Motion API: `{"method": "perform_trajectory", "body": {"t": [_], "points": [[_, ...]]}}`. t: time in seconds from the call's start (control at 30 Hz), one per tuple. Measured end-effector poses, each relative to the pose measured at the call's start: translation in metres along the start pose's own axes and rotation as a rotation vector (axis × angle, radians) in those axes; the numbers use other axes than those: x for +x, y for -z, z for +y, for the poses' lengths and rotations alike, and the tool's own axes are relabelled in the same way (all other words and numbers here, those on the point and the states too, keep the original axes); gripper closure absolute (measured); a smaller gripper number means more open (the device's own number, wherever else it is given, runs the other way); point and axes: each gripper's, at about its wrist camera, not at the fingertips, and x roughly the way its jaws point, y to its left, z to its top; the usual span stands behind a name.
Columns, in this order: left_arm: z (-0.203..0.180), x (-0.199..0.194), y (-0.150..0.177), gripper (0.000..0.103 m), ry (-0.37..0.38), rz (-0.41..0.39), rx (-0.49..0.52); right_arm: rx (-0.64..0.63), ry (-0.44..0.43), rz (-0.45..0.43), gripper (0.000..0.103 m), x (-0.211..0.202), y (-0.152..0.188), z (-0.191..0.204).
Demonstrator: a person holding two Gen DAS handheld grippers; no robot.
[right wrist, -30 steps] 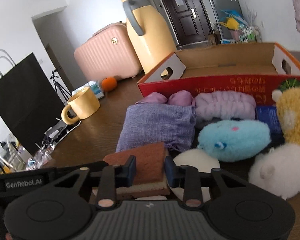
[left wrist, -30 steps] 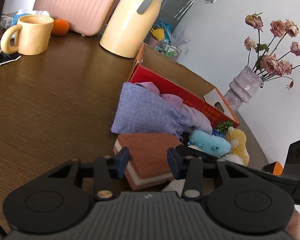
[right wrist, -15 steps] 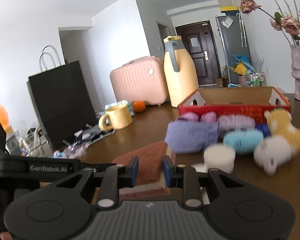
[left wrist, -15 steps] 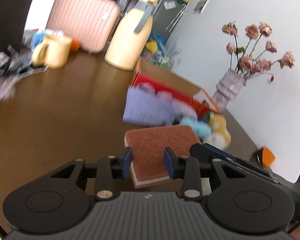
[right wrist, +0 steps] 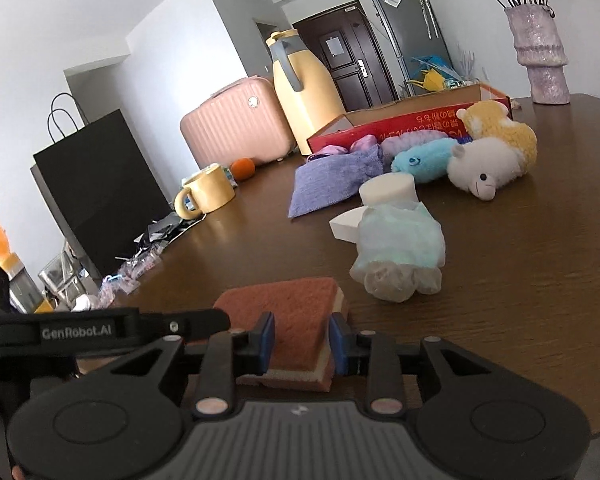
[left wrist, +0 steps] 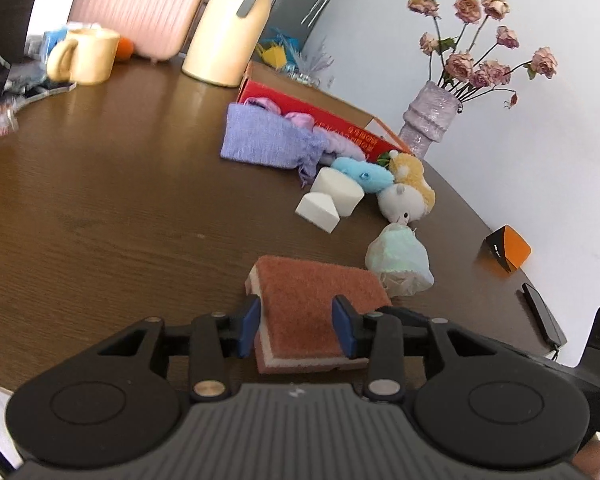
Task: Organize soft objects
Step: 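Carry the sponge block with the left gripper into the cardboard box and release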
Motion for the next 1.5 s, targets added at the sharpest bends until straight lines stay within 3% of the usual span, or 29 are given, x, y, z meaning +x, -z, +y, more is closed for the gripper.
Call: {"method": "perform_trajectory", "body": {"t": [0.13,0.23,0.3,0.5,0.6,0.73,0.9,1.03,1.17,1.27,1.33,1.4,1.5], "points": [[0.008,0.006,0.000,0.068,0.037,0.018,-0.039,0.055,-0.027,0.011,0.069,0.010,-0.002,-0.008],[0.010,0.005,-0.004,0.071,0.043,0.007,-0.041,0.028,-0.032,0.001,0.079,0.013,-0.008,-0.009],[0.009,0.005,-0.011,0.071,0.053,-0.015,-0.035,0.014,-0.051,-0.028,0.079,0.012,-0.015,-0.010],[0.011,0.026,-0.053,0.072,0.019,-0.112,-0.029,-0.213,-0.105,-0.115,0.079,0.045,-0.057,-0.008],[0.010,0.039,-0.075,0.072,-0.008,-0.141,-0.015,-0.226,-0.156,-0.122,0.078,0.070,-0.086,-0.016],[0.012,0.068,-0.105,0.072,-0.021,-0.141,-0.006,-0.148,-0.200,-0.141,0.078,0.105,-0.115,-0.038],[0.003,0.105,-0.156,0.071,-0.009,-0.160,0.042,-0.129,-0.154,-0.202,0.078,0.122,-0.142,-0.052],[-0.009,0.141,-0.216,0.071,0.039,-0.177,0.074,-0.161,-0.066,-0.237,0.078,0.136,-0.190,-0.054],[-0.011,0.197,-0.277,0.071,0.064,-0.165,0.031,-0.145,0.010,-0.189,0.078,0.177,-0.257,-0.067],[0.001,0.261,-0.320,0.071,0.053,-0.065,-0.010,-0.055,0.051,-0.094,0.080,0.231,-0.309,-0.092],[0.011,0.298,-0.341,0.071,0.020,0.001,-0.048,-0.026,0.062,0.000,0.082,0.271,-0.331,-0.112],[0.018,0.329,-0.355,0.071,-0.026,0.033,-0.023,0.023,0.068,0.078,0.082,0.308,-0.349,-0.130],[0.016,0.366,-0.366,0.070,-0.121,0.060,0.040,-0.004,0.113,0.167,0.083,0.357,-0.362,-0.138]]}}
